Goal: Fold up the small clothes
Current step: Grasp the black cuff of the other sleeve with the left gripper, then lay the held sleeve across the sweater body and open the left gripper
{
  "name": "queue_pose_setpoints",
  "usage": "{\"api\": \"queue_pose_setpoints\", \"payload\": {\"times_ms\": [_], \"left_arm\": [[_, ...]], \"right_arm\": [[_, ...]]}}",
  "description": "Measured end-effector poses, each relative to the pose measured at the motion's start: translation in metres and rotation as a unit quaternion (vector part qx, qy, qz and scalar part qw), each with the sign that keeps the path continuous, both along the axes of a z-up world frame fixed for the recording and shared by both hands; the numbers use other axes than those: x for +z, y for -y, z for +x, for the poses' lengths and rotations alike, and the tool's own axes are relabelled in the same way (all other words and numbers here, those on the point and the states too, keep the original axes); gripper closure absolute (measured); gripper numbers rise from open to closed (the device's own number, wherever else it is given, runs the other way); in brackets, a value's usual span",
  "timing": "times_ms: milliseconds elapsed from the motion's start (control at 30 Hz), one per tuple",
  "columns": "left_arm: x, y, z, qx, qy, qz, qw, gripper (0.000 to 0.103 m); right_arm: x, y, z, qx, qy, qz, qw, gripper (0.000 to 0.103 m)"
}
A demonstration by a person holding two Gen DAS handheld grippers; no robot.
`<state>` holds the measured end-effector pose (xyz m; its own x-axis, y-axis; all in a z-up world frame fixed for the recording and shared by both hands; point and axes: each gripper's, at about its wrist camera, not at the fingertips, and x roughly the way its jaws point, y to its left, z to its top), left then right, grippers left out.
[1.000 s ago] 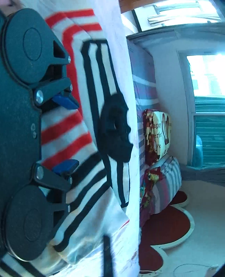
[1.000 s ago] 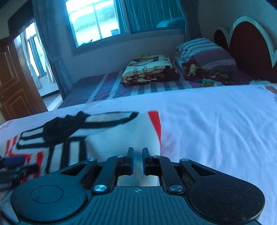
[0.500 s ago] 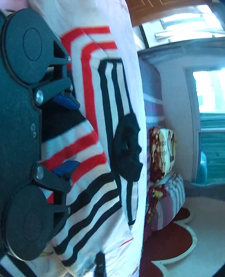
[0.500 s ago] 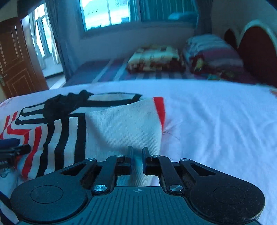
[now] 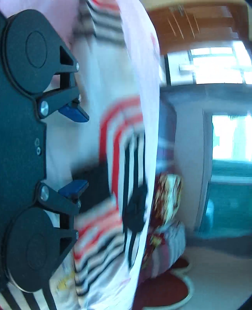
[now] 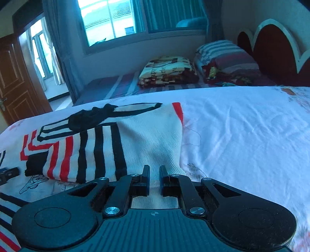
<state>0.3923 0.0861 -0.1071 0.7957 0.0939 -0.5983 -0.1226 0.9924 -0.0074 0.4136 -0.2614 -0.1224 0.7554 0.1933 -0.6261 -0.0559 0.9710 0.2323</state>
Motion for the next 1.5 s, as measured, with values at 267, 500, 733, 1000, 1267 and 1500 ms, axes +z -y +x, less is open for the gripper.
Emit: {"api": "queue_pose_setpoints", "payload": {"times_ms": [267,500,733,1000,1267,1500], "left_arm": [[0.000,-0.216,-0.062,0.229,0.012,-0.120,0.9659,0.042],[-0.012,-0.315,-0.075,0.281,0.060,-0.278,0.9165,0.042],[-0.021,-0.356,-0.053,0.271,0.080,-0.343,0.8955,0.044],[0.001,-0.322,-0.024,0.199,0.079,-0.273,0.9381,0.097],[0.034,-0.150,0.024,0.004,0.067,-0.173,0.9827,0.097],[0.030,-0.014,0.061,-0.096,0.028,-0.139,0.9853,0.097]], "right_arm": [[0.003,-0.019,-0.024,-0.051,-0.024,0.036,0.998,0.094],[0.015,-0.070,-0.012,-0.049,-0.034,0.070,0.996,0.094],[0.023,-0.110,0.004,-0.044,-0.029,0.058,0.997,0.094],[0.017,-0.121,0.010,-0.046,-0.031,0.052,0.997,0.094],[0.010,-0.110,0.012,-0.048,-0.028,0.061,0.997,0.094],[0.007,-0.081,0.010,-0.058,-0.021,0.084,0.995,0.094]]}}
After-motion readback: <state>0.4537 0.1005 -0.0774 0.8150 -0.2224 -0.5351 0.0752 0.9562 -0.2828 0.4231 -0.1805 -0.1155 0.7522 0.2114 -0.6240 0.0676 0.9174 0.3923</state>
